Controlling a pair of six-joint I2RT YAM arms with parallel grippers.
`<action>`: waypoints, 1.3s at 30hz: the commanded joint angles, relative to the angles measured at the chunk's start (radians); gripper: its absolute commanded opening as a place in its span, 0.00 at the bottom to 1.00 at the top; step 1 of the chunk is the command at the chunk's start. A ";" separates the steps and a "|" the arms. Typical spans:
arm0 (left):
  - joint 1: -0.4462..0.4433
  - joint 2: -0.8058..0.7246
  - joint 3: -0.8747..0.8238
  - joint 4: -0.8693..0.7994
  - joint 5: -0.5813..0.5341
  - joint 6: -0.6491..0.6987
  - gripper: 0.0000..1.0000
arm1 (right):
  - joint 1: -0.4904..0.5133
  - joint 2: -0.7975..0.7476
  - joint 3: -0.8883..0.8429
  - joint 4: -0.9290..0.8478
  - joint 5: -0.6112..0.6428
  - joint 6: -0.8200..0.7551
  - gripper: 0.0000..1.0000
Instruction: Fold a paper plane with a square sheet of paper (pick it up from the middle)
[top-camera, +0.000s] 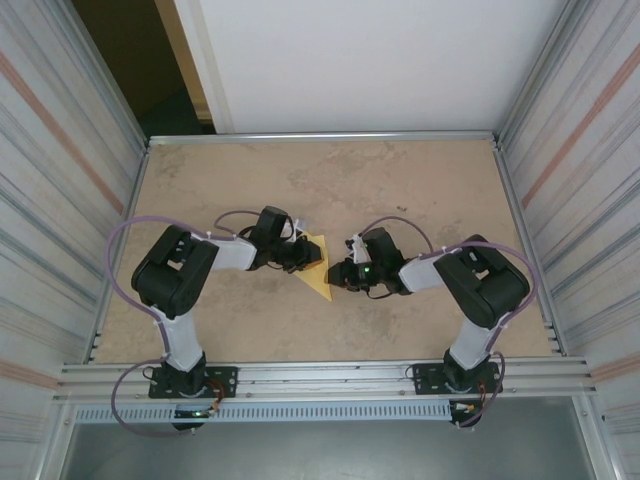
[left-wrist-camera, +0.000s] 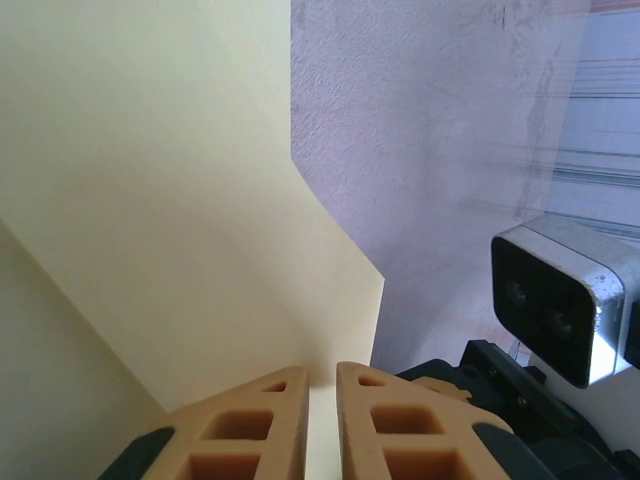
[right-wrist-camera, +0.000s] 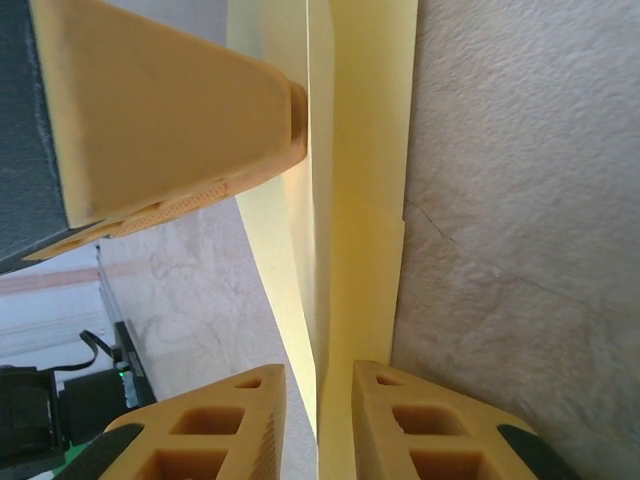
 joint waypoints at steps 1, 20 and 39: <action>0.008 0.013 0.019 -0.025 -0.003 0.001 0.16 | -0.013 -0.072 -0.029 -0.050 0.014 0.011 0.26; 0.008 0.034 0.030 -0.053 -0.022 -0.018 0.16 | 0.127 -0.121 0.089 -0.245 0.157 -0.081 0.14; 0.008 0.033 0.040 -0.050 0.001 -0.013 0.16 | 0.120 -0.033 0.070 -0.188 0.119 -0.043 0.14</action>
